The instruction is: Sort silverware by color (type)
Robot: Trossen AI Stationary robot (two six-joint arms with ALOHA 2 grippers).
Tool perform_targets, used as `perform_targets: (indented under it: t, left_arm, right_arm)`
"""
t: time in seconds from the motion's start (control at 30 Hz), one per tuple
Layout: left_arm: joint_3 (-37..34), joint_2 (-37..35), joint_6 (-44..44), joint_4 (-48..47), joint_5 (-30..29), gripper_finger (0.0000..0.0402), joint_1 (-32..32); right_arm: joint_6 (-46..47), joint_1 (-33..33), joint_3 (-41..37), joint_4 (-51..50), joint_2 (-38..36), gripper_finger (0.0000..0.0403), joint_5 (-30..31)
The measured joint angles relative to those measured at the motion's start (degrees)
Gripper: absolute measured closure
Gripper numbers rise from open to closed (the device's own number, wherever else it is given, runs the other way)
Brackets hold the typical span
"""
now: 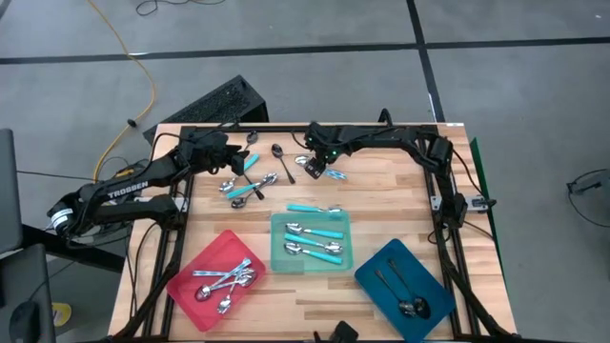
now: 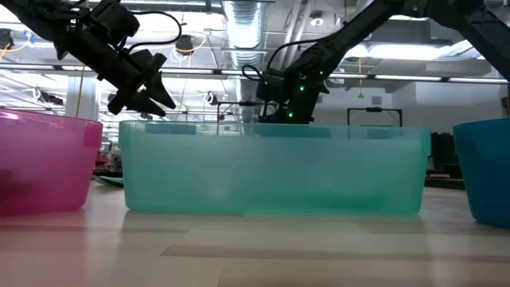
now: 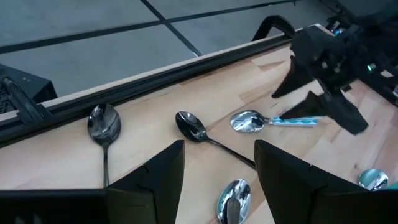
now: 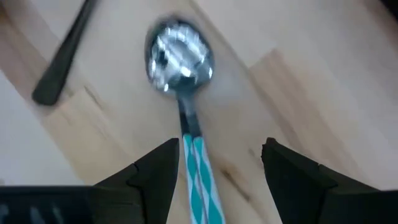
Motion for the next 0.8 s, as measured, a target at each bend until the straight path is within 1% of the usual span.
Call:
perform_targets:
  t: [0.17,0.33,0.47,0.6,0.8]
  left_arm:
    - [0.0,0.0,0.0,0.0,0.5,0.0221,0.0]
    - [0.0,0.0,0.0,0.1,0.1,0.0220,0.0]
    - [0.0,0.0,0.0,0.1,0.0,0.0220,0.0]
    - [0.0,0.0,0.0,0.1,0.0,0.0220,0.0]
    - [0.0,0.0,0.0,0.1,0.0,0.0220,0.0]
  right_arm:
    - [-0.2,-0.6,0.0,1.1,0.0,0.0155,-1.2]
    - [0.5,0.8,0.0,0.7,0.0,0.0155,-1.3]
    - [0.2,0.8,0.0,1.8,0.0,0.0155,1.9]
    - [0.3,0.0,-0.1,1.8,0.9,0.0155,1.5]
    - [1.5,1.0,0.0,1.9,3.1,0.0155,0.1]
